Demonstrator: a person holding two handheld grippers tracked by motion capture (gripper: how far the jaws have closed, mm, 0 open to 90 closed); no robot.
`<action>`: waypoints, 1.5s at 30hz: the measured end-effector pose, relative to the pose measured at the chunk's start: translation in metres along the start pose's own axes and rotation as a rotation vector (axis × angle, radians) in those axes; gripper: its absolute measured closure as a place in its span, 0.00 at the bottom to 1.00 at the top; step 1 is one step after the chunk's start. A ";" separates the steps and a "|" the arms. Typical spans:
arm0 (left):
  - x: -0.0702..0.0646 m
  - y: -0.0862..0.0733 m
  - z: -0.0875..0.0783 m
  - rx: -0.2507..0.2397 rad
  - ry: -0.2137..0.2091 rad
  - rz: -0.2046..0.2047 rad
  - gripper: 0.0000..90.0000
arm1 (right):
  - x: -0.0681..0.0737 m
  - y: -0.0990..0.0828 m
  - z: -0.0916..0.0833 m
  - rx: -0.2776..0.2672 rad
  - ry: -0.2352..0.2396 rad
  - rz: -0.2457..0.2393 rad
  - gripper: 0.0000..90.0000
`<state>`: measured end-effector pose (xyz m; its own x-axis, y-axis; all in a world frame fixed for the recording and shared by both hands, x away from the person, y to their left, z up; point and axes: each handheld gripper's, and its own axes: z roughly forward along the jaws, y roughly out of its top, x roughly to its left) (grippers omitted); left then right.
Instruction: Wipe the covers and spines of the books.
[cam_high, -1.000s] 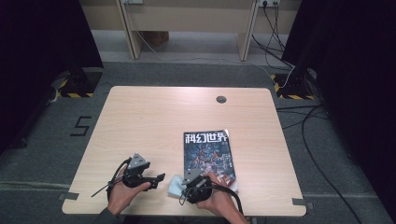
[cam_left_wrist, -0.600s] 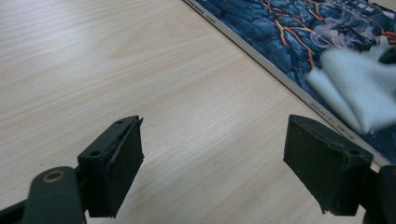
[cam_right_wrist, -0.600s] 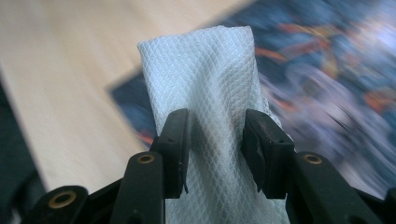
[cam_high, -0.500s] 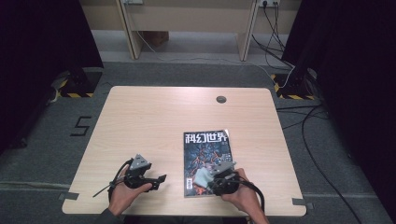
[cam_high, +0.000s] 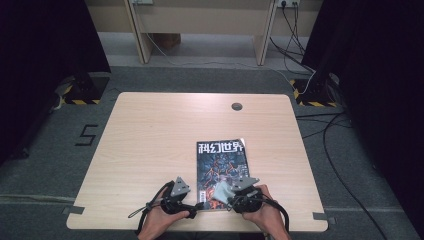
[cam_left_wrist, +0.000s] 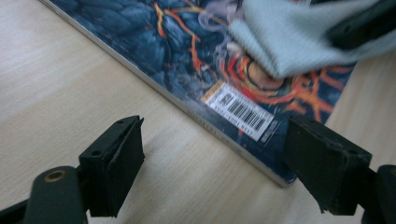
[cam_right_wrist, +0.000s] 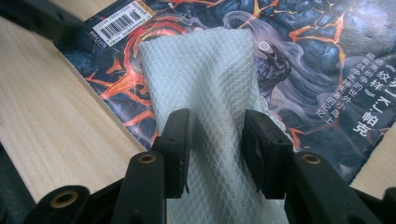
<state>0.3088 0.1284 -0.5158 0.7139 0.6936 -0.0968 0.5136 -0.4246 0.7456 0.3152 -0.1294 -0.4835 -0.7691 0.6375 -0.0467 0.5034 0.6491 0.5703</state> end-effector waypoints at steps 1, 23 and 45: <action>0.001 0.000 0.000 0.004 -0.003 -0.004 0.19 | -0.002 -0.001 0.000 -0.003 0.006 0.007 0.68; 0.012 -0.002 -0.001 -0.003 0.022 -0.017 0.16 | -0.021 -0.005 -0.001 -0.006 -0.029 0.036 0.66; 0.015 -0.004 0.000 -0.018 0.002 -0.024 0.15 | -0.118 0.045 0.040 -0.026 -0.237 0.202 0.66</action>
<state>0.3174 0.1406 -0.5200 0.7004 0.7045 -0.1142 0.5221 -0.3967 0.7550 0.4445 -0.1590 -0.4857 -0.5393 0.8337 -0.1185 0.6243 0.4903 0.6082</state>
